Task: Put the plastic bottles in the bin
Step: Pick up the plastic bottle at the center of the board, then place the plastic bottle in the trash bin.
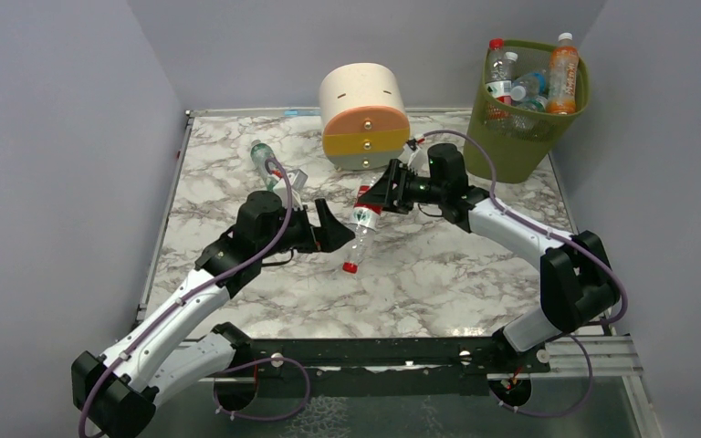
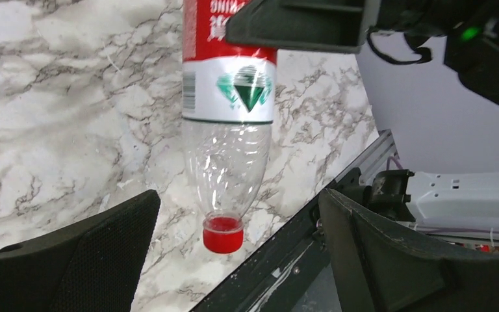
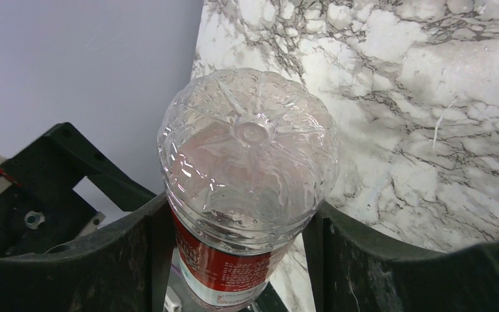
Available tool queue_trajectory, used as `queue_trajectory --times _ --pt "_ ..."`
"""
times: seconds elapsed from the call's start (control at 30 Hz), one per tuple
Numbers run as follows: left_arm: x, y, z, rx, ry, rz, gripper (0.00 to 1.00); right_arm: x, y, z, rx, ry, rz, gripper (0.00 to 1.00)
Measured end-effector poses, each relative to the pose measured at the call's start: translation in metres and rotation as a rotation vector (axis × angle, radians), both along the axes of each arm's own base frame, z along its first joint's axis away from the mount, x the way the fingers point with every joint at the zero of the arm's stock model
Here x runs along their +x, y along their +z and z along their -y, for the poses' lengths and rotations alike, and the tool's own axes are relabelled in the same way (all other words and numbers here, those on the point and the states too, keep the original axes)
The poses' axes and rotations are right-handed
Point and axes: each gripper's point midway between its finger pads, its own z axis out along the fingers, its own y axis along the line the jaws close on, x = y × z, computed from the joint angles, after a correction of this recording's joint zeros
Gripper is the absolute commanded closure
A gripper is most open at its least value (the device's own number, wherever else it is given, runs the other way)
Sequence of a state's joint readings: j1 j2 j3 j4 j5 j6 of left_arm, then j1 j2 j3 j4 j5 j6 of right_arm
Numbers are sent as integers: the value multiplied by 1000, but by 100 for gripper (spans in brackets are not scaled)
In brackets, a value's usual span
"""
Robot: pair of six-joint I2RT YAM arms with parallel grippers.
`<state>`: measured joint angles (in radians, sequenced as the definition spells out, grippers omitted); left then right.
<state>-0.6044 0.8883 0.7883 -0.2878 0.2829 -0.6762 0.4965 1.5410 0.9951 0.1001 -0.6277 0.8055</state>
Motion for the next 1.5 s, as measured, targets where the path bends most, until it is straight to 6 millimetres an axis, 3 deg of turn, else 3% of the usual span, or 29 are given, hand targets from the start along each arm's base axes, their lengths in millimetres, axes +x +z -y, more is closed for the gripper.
queue_trajectory --times 0.13,0.37,0.67,1.03,1.33,1.4,1.5 --pt "-3 -12 -1 5 4 -34 1 6 9 0 -10 -11 19 33" --pt "-4 0 -1 -24 4 3 1 23 49 -5 10 -23 117 33" --pt "-3 5 -1 -38 2 21 1 54 92 17 8 -90 194 33" --pt "-2 8 4 -57 -18 36 1 134 175 109 -23 -349 377 33" --pt "1 6 7 -57 -22 33 1 178 279 202 -80 -665 617 31" --pt "2 6 8 -59 -23 35 1 185 291 223 -107 -744 654 31" --pt "1 7 8 -61 -26 37 1 193 293 252 -149 -847 663 31"
